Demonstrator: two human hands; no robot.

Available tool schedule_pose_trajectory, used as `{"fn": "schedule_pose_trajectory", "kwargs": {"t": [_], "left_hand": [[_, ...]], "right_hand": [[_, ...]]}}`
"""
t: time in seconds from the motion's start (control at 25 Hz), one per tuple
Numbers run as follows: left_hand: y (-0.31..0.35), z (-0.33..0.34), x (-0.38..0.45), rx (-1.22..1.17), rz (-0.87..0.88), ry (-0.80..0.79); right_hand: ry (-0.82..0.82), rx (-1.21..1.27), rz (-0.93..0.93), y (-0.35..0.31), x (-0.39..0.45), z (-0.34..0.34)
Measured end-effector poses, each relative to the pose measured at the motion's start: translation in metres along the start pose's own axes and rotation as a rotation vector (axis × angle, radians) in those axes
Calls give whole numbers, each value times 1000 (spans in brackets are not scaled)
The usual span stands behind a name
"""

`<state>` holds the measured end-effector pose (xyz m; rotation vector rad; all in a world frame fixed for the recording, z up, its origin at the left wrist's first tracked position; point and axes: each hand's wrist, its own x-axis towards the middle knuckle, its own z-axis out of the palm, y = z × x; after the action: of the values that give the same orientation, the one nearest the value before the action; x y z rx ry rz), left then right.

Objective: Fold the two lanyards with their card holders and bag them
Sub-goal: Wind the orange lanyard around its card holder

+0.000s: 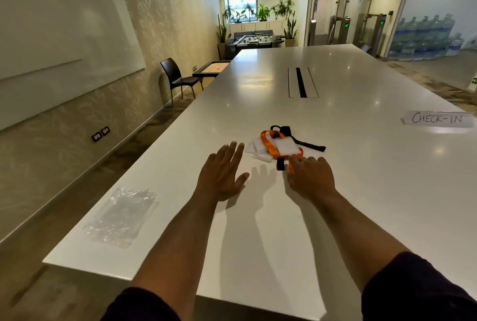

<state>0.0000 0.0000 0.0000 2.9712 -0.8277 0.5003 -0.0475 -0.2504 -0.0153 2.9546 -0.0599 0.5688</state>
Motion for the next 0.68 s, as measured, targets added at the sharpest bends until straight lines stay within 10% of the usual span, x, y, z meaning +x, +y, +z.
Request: {"fn": "schedule_pose_trajectory", "kwargs": {"t": [0.32, 0.68], "left_hand": [[8, 11, 3, 14, 40, -17], [46, 12, 20, 9, 166, -46]], "right_hand": [[-234, 331, 292, 5, 8, 0], [-111, 1182, 269, -7, 15, -8]]}}
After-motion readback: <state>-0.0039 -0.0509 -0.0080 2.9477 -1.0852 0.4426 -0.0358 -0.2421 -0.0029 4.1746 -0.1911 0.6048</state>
